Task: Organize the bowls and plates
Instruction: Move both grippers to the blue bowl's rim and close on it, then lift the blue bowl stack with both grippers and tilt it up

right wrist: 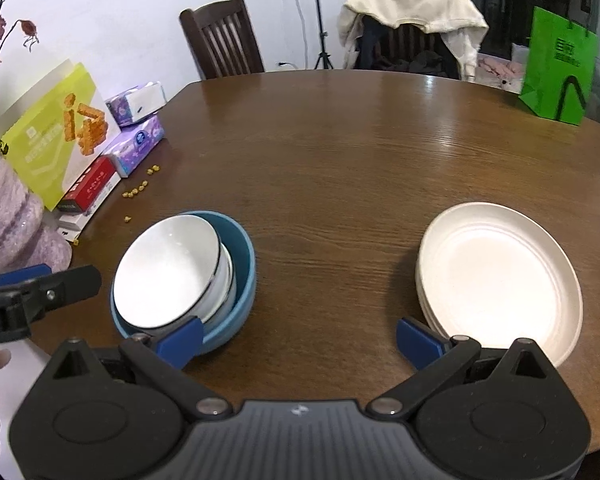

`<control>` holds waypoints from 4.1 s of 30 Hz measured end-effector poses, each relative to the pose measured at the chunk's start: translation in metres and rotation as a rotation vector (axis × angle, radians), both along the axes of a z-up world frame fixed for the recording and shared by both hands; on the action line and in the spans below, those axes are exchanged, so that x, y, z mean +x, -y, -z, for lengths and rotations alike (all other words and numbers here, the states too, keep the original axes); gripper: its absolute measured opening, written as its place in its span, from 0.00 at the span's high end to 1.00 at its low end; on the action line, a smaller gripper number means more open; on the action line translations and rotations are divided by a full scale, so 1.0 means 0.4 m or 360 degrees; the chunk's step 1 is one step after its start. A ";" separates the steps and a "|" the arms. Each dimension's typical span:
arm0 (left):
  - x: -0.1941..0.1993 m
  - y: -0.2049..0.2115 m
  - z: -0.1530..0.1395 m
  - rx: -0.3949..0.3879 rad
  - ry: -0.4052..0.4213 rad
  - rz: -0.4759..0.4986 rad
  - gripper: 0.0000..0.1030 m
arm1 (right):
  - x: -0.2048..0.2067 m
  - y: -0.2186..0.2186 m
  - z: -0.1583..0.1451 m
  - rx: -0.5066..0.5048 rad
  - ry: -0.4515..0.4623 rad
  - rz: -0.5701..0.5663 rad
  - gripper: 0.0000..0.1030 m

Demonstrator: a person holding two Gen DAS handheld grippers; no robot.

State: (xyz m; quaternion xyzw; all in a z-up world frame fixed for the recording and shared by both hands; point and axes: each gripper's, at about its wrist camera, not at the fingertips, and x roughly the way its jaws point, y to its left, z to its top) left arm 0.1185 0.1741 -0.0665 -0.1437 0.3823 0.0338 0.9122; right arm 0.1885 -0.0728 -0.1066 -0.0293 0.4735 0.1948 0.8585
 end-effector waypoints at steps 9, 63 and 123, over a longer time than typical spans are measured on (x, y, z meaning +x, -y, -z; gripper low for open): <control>0.044 -0.037 0.032 -0.0029 -0.0086 -0.0096 0.00 | 0.080 -0.054 0.024 -0.0006 -0.0060 -0.0101 0.00; 0.214 -0.131 0.260 -0.0545 -0.0484 -0.0061 0.60 | 0.223 -0.206 0.201 0.0179 -0.0520 -0.0208 0.56; 0.155 -0.037 0.157 -0.0361 -0.0422 0.0021 0.60 | 0.121 -0.107 0.088 0.0239 -0.0285 -0.0094 0.66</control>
